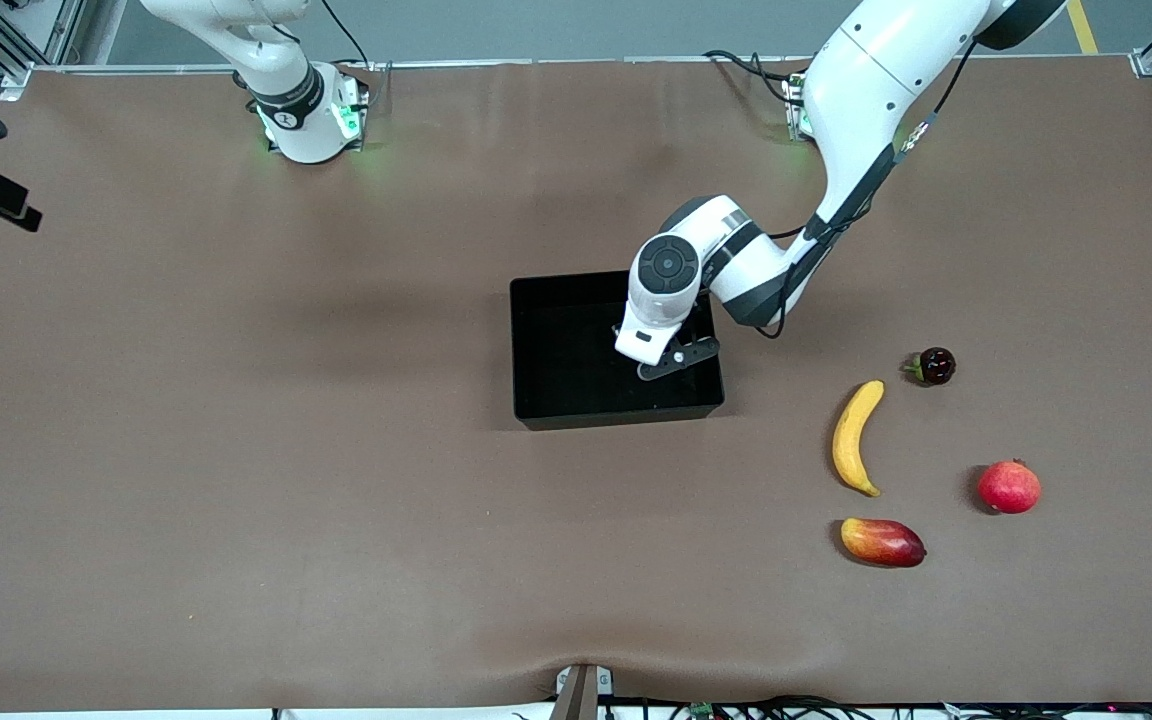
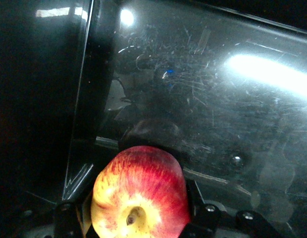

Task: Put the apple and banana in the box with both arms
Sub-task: 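Move the left gripper back over the yellow banana, then grasp the banana with the left gripper and lift it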

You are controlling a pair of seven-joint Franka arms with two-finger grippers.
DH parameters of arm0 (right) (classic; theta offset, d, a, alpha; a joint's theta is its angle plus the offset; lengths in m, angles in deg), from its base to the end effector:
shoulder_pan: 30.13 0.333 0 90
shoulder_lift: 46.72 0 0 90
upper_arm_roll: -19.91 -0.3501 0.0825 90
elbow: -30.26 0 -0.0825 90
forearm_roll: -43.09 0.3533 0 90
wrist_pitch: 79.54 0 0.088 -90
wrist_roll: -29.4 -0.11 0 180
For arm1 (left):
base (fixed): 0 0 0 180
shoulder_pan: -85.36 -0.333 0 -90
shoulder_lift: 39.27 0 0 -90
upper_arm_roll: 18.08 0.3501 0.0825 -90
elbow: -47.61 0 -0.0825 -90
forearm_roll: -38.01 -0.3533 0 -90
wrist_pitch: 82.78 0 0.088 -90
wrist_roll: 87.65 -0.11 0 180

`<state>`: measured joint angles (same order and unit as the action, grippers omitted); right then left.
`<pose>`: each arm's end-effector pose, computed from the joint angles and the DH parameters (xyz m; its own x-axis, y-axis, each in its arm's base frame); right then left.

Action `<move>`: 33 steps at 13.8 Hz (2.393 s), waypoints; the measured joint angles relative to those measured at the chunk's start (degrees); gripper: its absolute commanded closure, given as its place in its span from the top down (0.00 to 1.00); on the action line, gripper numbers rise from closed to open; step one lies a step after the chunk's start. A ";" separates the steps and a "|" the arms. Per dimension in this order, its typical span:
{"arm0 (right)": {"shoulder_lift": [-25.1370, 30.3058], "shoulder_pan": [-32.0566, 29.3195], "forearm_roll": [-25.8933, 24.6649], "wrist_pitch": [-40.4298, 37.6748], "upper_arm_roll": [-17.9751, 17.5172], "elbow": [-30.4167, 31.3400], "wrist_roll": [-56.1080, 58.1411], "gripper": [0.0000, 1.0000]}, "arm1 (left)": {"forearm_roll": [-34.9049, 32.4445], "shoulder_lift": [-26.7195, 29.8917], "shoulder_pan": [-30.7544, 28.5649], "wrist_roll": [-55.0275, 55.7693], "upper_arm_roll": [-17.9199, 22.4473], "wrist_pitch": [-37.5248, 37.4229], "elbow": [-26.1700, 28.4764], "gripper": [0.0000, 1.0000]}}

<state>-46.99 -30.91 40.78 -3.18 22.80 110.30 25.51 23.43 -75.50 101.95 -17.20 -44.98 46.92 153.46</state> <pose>0.4974 -0.0370 0.7078 0.9878 -0.1408 -0.0658 -0.1381 -0.9894 0.0445 0.4760 -0.4043 0.2474 0.9275 0.3481 -0.1361 0.3391 -0.9369 -0.0853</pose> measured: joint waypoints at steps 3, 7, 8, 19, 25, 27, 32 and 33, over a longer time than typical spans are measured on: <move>-0.06 -0.08 0.04 -2.02 -0.05 -1.57 -0.04 1.00 | 0.00 -0.08 -0.02 0.83 0.01 -0.01 0.33 1.00; -0.33 -1.34 0.33 -3.35 0.27 -1.57 0.08 1.00 | -0.01 2.03 -0.15 2.51 -0.31 -2.21 -1.80 1.00; -0.33 -1.34 0.36 -3.35 0.24 -1.57 0.08 1.00 | -0.01 3.70 -0.23 2.51 -0.44 -4.70 -3.31 1.00; -0.34 -1.38 1.86 -3.97 0.08 -1.57 0.08 1.00 | -0.21 6.82 -20.13 -33.18 0.06 -14.07 -10.52 1.00; -0.38 -1.63 1.89 -4.77 0.34 -1.55 0.08 1.00 | -6.08 -0.97 -28.21 -55.60 0.25 -7.08 -9.73 0.90; -0.39 -1.67 1.90 -4.87 0.41 -1.55 0.08 1.00 | -9.27 -3.52 -28.88 -55.89 0.25 -5.47 -9.66 0.89; -0.42 -2.12 1.90 -4.91 0.47 -1.55 0.08 1.00 | -11.75 -5.52 -28.87 -55.96 0.11 -3.74 -7.92 0.00; -0.43 -2.20 1.90 -4.92 0.47 -1.55 0.08 1.00 | -11.75 -5.52 -28.91 -55.95 0.12 -3.74 -7.73 0.00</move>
<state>-47.42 -33.12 42.68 -8.10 23.27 108.75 25.59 11.68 -81.02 73.03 -73.16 -44.86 43.18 145.73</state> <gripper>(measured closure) 0.000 0.317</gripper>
